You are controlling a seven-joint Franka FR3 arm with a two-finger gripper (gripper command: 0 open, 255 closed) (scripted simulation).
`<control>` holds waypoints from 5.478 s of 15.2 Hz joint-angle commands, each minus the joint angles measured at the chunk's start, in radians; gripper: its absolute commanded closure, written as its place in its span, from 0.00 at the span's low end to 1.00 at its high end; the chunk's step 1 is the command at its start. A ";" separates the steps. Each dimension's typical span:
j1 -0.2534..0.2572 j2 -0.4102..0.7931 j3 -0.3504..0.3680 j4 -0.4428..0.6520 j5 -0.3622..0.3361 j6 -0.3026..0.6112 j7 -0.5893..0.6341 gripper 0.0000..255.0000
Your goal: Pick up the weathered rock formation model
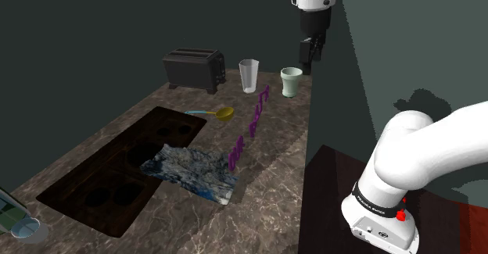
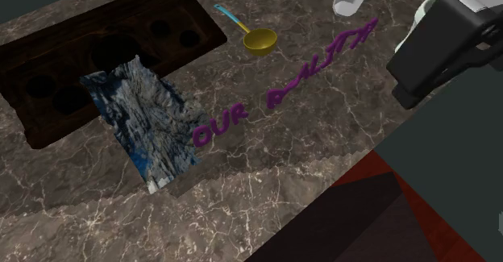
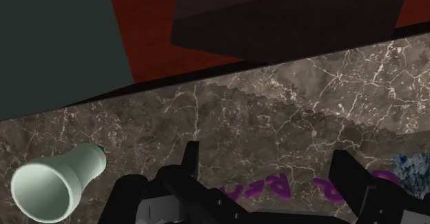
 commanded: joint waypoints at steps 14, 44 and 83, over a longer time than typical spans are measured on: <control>-0.006 0.206 0.277 0.031 0.260 0.083 0.535 0.00; 0.170 1.362 0.495 0.965 0.202 0.299 1.632 0.00; 0.236 1.499 0.474 1.260 0.184 0.160 1.719 1.00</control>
